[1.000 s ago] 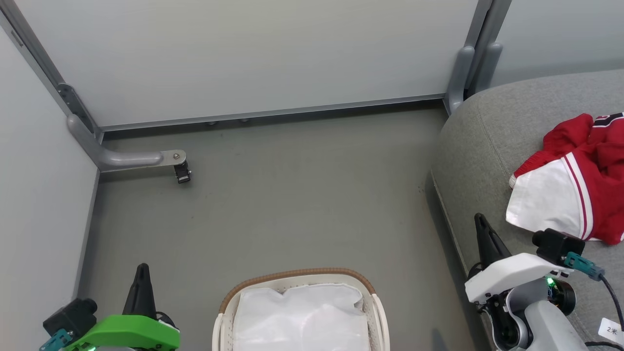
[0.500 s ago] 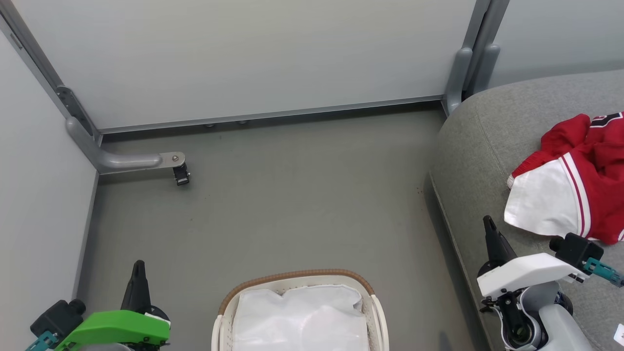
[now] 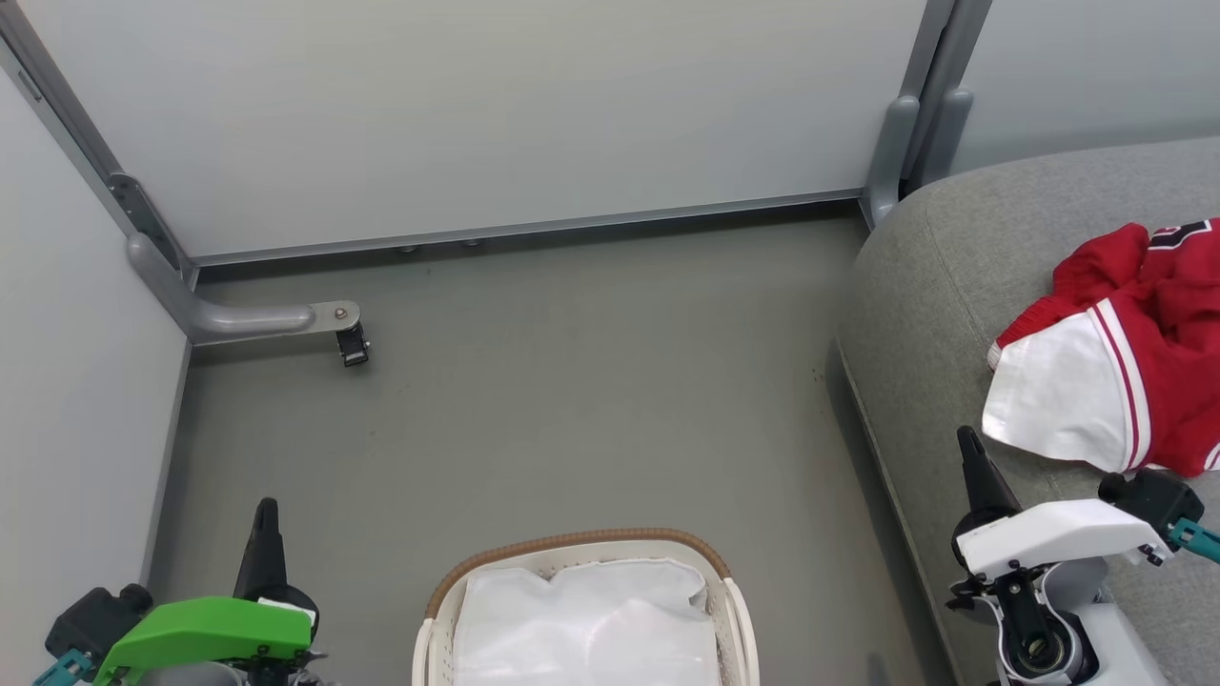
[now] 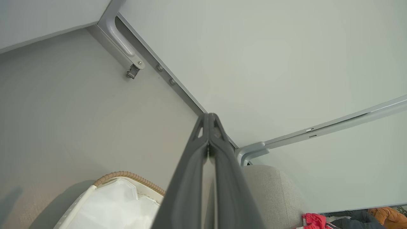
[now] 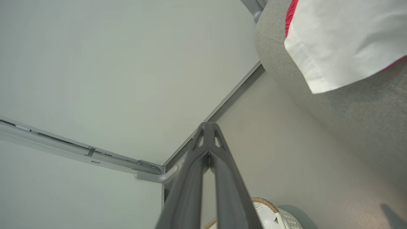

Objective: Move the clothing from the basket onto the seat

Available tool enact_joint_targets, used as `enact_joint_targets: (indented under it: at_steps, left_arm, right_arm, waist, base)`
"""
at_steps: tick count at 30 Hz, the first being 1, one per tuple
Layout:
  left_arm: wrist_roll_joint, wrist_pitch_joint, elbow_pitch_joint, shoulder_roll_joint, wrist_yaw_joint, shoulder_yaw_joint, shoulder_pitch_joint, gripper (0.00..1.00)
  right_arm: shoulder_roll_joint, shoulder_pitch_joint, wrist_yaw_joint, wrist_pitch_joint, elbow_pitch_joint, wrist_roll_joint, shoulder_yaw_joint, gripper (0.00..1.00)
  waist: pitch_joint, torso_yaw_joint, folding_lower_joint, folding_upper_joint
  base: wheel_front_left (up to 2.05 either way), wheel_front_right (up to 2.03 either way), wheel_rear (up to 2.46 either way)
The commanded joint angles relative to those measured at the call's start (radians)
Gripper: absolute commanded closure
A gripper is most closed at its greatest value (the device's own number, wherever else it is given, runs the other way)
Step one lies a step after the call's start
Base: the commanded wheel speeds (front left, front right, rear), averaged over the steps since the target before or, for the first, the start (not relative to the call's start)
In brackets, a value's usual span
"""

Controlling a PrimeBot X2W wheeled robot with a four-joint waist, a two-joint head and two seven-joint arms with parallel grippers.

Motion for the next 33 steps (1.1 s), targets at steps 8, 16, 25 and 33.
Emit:
enact_joint_targets:
  at_steps: [8,16,25,33]
  left_arm:
    - [-0.096,0.027,-0.025,0.000,0.000,0.014,-0.034,1.00]
    - [-0.172,0.051,-0.034,-0.002,0.000,0.022,-0.038,1.00]
    - [-0.247,0.072,-0.045,-0.003,0.000,0.030,-0.044,1.00]
    - [-0.311,0.091,-0.053,-0.005,0.000,0.037,-0.046,1.00]
  right_arm:
    - [-0.006,0.010,-0.001,0.028,-0.031,0.110,-0.018,1.00]
    - [-0.007,0.018,-0.001,0.051,-0.045,0.196,-0.030,1.00]
    - [-0.007,0.029,-0.001,0.073,-0.058,0.280,-0.041,1.00]
    - [-0.008,0.038,-0.001,0.091,-0.070,0.352,-0.051,1.00]
  waist:
    - [-0.003,-0.002,0.0000,0.0000]
    - [-0.006,-0.005,0.0000,0.0000]
    - [-0.009,-0.008,0.0000,0.0000]
    - [-0.012,-0.010,0.0000,0.0000]
  base:
    - [0.00,0.00,0.00]
    - [0.00,0.00,0.00]
    - [0.00,0.00,0.00]
    - [0.00,0.00,0.00]
